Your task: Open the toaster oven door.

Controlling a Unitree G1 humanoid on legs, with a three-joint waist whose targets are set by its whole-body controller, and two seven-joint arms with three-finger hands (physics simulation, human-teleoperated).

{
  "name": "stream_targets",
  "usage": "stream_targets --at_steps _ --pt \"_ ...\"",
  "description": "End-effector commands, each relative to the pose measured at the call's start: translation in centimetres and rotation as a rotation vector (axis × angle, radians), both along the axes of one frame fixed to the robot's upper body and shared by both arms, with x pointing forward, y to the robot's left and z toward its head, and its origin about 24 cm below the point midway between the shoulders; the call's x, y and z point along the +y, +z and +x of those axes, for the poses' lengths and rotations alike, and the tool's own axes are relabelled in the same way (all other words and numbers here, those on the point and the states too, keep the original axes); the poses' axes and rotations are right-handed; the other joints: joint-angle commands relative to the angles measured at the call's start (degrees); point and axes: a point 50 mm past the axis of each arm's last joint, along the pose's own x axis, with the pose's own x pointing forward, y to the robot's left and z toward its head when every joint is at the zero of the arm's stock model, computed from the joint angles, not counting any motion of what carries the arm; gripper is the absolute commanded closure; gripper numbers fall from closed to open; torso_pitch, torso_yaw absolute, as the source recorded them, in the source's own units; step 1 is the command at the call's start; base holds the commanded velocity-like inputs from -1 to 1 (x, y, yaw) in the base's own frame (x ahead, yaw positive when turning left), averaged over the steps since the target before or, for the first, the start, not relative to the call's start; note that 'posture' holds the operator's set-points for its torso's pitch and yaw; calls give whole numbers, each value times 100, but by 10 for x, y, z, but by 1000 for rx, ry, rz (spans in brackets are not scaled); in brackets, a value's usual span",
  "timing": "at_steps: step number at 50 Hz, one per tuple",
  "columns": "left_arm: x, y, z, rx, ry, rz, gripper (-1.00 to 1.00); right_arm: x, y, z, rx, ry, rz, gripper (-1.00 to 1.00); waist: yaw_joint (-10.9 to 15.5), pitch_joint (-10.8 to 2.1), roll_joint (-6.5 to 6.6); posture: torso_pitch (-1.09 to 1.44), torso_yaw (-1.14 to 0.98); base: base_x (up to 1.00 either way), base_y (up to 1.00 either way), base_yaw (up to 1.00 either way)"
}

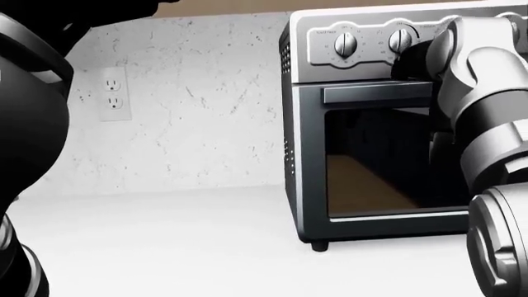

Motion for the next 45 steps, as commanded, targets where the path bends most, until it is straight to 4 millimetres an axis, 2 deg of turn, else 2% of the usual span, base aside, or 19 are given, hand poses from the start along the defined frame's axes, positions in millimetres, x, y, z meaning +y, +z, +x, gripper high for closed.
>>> stream_targets --at_steps 1,22,23,26,27,29,35,45 --pt "2 7 -1 -30 9 -13 -100 6 22 3 -85 21 -8 -100 -1 3 -33 -101 0 0 0 0" --pt "1 7 -2 -30 7 -9 -100 6 10 3 -90 12 1 -100 -24 5 -41 -101 0 0 0 0" --pt "1 7 -2 -30 7 -10 -100 6 10 4 -90 13 3 -89 -26 4 -40 -101 0 0 0 0" --pt "1 7 -2 -30 7 -10 -100 7 9 4 -90 17 7 23 -30 5 -40 -101 0 0 0 0" --pt "1 7 -2 -30 6 -10 -100 7 9 4 -91 18 8 71 -30 7 -41 -101 0 0 0 0" --pt "1 7 -2 -30 6 -10 -100 8 8 4 -91 19 11 76 -25 17 -49 -101 0 0 0 0" --pt "1 7 -2 -30 5 -10 -100 8 9 4 -94 22 15 73 -88 30 -62 -101 0 0 0 0" --pt "1 8 -3 -32 5 -14 -100 8 7 4 -101 30 22 79 -217 30 2 -101 0 0 0 0"
